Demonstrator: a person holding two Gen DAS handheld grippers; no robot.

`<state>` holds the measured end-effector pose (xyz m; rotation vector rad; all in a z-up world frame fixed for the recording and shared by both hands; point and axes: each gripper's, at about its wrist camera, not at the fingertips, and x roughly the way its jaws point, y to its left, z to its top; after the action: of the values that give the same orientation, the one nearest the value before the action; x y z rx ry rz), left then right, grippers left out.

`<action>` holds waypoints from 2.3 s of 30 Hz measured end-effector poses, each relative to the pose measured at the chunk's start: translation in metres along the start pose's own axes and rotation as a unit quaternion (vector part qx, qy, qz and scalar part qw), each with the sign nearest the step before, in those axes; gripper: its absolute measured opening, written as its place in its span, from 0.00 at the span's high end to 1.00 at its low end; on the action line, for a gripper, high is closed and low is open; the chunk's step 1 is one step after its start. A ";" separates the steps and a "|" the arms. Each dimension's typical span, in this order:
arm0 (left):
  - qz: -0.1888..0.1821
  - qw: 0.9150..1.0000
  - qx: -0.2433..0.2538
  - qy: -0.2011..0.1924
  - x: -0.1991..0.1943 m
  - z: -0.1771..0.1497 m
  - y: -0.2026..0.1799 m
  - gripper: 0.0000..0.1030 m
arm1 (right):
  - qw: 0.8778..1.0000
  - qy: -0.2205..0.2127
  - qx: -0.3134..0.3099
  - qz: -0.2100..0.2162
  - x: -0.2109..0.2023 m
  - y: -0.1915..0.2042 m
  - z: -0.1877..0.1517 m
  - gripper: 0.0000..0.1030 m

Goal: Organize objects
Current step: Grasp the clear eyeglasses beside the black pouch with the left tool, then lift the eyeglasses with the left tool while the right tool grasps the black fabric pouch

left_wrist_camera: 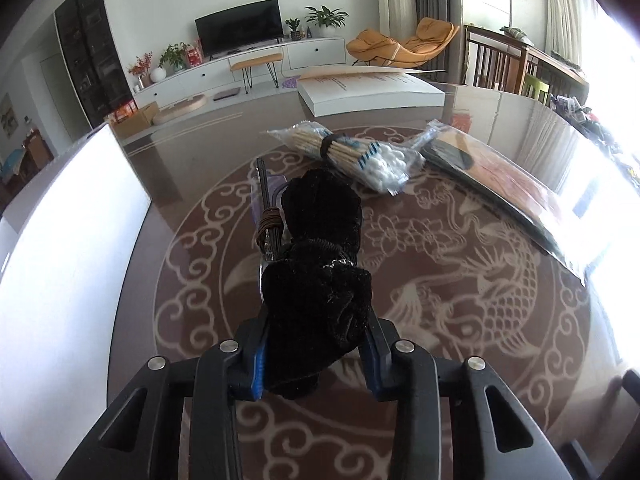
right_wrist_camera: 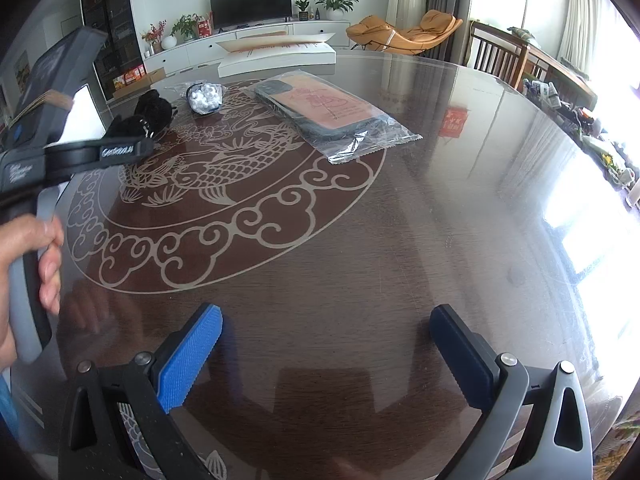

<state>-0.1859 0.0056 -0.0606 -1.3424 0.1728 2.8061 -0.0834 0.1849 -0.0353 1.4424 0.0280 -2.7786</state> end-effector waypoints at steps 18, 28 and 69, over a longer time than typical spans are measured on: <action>-0.093 0.995 -0.031 -0.031 -0.087 -0.070 0.023 0.11 | 1.000 0.000 0.000 0.000 0.001 0.001 0.001 0.00; -0.197 0.979 0.051 -0.028 -0.079 -0.077 -0.025 0.60 | 1.000 0.000 0.000 0.000 0.001 0.001 0.001 0.00; -0.049 0.999 -0.010 0.007 -0.077 -0.108 0.033 0.87 | 0.997 0.008 -0.064 0.052 -0.017 0.029 0.002 0.01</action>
<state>-0.0565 -0.0375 -0.0649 -1.3357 0.0758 2.7254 -0.0747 0.1560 -0.0212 1.3934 0.1261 -2.6313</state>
